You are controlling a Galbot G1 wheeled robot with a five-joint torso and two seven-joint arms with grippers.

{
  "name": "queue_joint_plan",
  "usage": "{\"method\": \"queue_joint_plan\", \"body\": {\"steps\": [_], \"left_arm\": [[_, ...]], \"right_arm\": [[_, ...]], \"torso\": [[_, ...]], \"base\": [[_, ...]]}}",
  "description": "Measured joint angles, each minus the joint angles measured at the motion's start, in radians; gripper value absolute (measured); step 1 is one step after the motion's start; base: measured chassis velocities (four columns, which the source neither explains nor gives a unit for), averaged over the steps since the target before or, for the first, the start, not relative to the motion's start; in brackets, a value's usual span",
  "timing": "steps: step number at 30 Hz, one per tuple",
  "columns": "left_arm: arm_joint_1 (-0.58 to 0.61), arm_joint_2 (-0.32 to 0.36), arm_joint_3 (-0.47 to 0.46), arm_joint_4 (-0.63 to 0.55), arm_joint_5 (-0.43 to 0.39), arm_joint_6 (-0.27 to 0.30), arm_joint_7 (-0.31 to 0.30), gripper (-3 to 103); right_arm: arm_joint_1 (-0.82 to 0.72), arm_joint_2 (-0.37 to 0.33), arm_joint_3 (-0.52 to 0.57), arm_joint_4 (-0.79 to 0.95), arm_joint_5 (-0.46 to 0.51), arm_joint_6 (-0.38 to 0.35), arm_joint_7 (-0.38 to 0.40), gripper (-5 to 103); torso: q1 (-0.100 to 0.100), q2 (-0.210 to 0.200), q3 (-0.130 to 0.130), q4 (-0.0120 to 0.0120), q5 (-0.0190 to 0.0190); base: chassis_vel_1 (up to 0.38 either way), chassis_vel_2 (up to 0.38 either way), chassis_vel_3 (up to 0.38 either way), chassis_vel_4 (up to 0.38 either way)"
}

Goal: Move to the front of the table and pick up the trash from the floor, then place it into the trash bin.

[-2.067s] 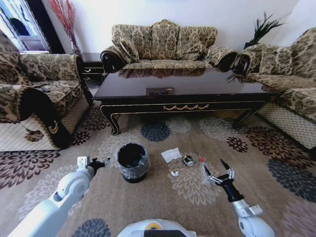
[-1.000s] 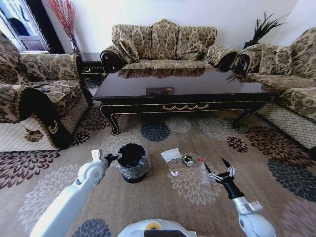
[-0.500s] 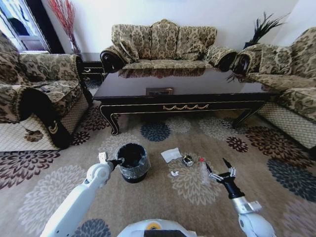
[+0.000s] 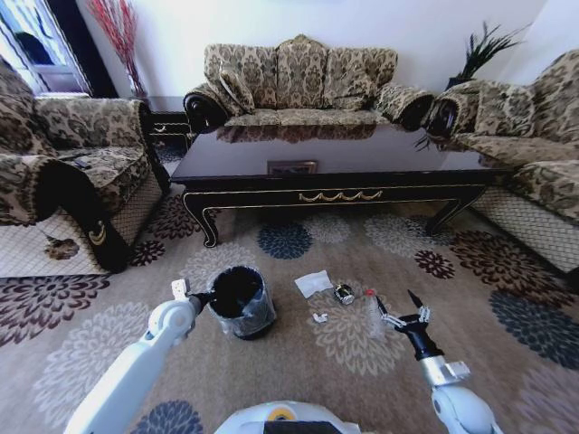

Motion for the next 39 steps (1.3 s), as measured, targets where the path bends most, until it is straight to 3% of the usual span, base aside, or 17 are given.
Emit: {"method": "queue_joint_plan", "body": {"steps": [4,5,7,10,12,15,17,20,26,30,39], "left_arm": [[0.022,0.049,-0.014,-0.036,-0.011,0.032,0.006,3],[0.026,0.085,-0.02,-0.06,-0.024,0.048,0.006,3],[0.026,0.101,-0.02,-0.068,-0.029,0.055,0.003,3],[0.014,0.154,-0.006,-0.087,-0.061,0.08,-0.028,3],[0.01,0.16,-0.002,-0.087,-0.064,0.084,-0.033,3],[-0.008,0.179,0.023,-0.087,-0.071,0.094,-0.044,3],[-0.01,0.18,0.026,-0.088,-0.073,0.095,-0.046,3],[-0.011,0.179,0.034,-0.098,-0.077,0.095,-0.056,3],[0.01,0.178,0.028,-0.112,-0.078,0.095,-0.065,3],[0.016,0.178,0.026,-0.113,-0.081,0.095,-0.07,3],[0.004,0.177,0.041,-0.116,-0.096,0.095,-0.08,3]], "right_arm": [[0.013,-0.011,-0.027,-0.011,-0.035,-0.052,0.063,100],[0.031,-0.016,-0.055,-0.02,-0.029,-0.106,0.126,100],[0.043,-0.018,-0.07,-0.026,-0.016,-0.132,0.152,100],[0.093,-0.033,-0.119,-0.065,0.017,-0.238,0.23,100],[0.101,-0.037,-0.127,-0.074,0.019,-0.26,0.237,100],[0.145,-0.062,-0.163,-0.122,0.041,-0.358,0.257,100],[0.156,-0.068,-0.174,-0.134,0.048,-0.372,0.263,100],[0.206,-0.107,-0.229,-0.173,0.101,-0.489,0.329,100],[0.246,-0.153,-0.276,-0.18,0.194,-0.566,0.332,100],[0.3,-0.184,-0.329,-0.192,0.271,-0.702,0.32,100],[0.421,-0.19,-0.417,-0.284,0.331,-0.743,0.337,100]], "torso": [[0.0,0.0,0.0,-0.0001,-0.0005],[0.0,0.0,0.0,-0.0002,0.0001],[0.0,0.0,0.0,-0.0002,-0.0001],[0.0,0.0,0.0,0.0,0.0001],[0.0,0.0,0.0,0.0001,-0.0001],[0.0,0.0,0.0,-0.0004,-0.0001],[0.0,0.0,0.0,-0.0003,-0.0001],[0.0,0.0,0.0,-0.0002,-0.0001],[0.0,0.0,0.0,-0.0001,-0.0003],[0.0,0.0,0.0,-0.0002,-0.0001],[0.0,0.0,0.0,-0.0001,-0.0001]], "base": [[0.0,0.0,0.0,0.0],[0.0,0.0,0.0,0.0],[0.0,0.0,0.0,0.0],[0.0,0.0,0.0,0.0],[0.0,0.0,0.0,0.0],[0.0,0.0,0.0,0.0],[0.0,0.0,0.0,0.0],[0.0,0.0,0.0,0.0],[0.0,0.0,0.0,0.0],[0.0,0.0,0.0,0.0],[0.0,0.0,0.0,0.0]]}}
